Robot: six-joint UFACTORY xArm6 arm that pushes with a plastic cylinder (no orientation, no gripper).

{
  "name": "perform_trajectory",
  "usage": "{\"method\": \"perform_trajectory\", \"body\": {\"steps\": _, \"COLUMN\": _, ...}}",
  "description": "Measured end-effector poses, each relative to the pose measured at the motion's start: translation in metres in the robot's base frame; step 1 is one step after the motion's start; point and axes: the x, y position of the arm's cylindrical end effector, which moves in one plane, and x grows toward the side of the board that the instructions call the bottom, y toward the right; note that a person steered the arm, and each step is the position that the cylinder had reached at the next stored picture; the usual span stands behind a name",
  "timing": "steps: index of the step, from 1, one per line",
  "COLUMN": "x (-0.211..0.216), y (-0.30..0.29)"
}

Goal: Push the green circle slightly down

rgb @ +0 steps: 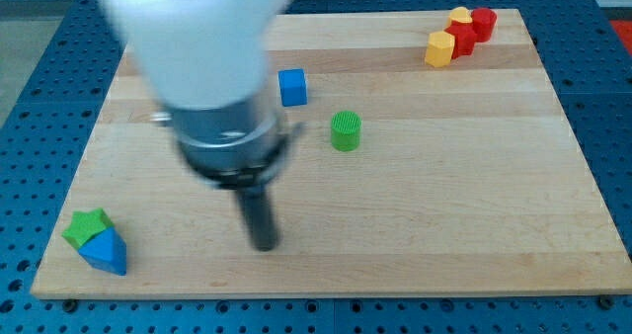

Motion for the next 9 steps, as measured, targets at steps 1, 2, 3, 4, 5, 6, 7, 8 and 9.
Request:
{"method": "perform_trajectory", "body": {"steps": 1, "x": -0.009, "y": 0.085}}
{"method": "perform_trajectory", "body": {"steps": 2, "x": -0.02, "y": 0.143}}
{"method": "perform_trajectory", "body": {"steps": 3, "x": -0.08, "y": 0.149}}
{"method": "perform_trajectory", "body": {"steps": 4, "x": -0.168, "y": 0.134}}
{"method": "perform_trajectory", "body": {"steps": 5, "x": -0.204, "y": 0.121}}
{"method": "perform_trajectory", "body": {"steps": 6, "x": -0.202, "y": 0.12}}
{"method": "perform_trajectory", "body": {"steps": 7, "x": -0.185, "y": 0.117}}
{"method": "perform_trajectory", "body": {"steps": 8, "x": -0.171, "y": 0.091}}
{"method": "perform_trajectory", "body": {"steps": 9, "x": -0.156, "y": 0.058}}
